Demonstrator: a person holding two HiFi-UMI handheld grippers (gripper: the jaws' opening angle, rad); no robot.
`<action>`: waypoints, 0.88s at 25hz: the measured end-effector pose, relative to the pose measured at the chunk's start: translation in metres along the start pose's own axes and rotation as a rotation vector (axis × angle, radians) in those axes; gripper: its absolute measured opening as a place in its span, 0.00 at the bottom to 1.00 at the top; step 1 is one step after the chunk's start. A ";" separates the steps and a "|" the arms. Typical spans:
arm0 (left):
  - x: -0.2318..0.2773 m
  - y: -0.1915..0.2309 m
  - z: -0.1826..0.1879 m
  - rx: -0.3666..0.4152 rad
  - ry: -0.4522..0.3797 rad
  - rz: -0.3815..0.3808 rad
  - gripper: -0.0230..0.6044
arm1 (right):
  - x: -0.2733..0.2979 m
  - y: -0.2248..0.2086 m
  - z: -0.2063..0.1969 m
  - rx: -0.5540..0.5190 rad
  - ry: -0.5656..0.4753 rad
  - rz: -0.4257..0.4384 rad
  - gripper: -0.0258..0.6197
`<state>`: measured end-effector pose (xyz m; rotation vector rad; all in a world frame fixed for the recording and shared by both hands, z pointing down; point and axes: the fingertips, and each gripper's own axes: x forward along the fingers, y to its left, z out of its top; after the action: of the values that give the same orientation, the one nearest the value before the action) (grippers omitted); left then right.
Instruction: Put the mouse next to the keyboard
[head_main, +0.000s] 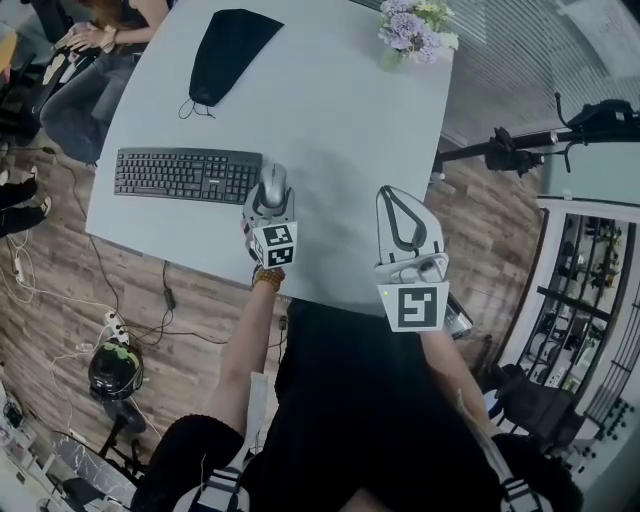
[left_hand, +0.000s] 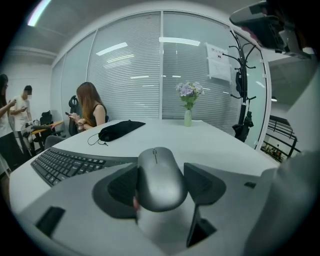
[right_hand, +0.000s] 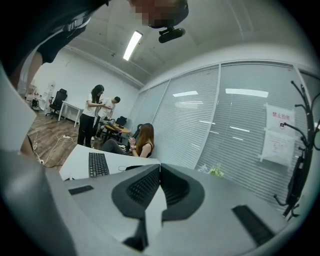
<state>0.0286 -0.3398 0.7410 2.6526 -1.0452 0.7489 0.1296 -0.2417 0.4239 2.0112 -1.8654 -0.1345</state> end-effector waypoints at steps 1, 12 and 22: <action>0.002 0.000 -0.001 0.001 0.006 -0.004 0.51 | 0.001 0.000 0.000 0.000 -0.001 -0.001 0.04; 0.019 -0.006 -0.016 0.006 0.062 -0.021 0.51 | 0.005 -0.002 -0.008 0.021 0.023 -0.018 0.04; 0.029 -0.011 -0.034 0.005 0.125 -0.050 0.51 | 0.003 -0.005 -0.012 -0.003 0.035 -0.016 0.04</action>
<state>0.0408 -0.3363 0.7852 2.5882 -0.9430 0.8947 0.1387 -0.2419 0.4336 2.0139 -1.8263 -0.1061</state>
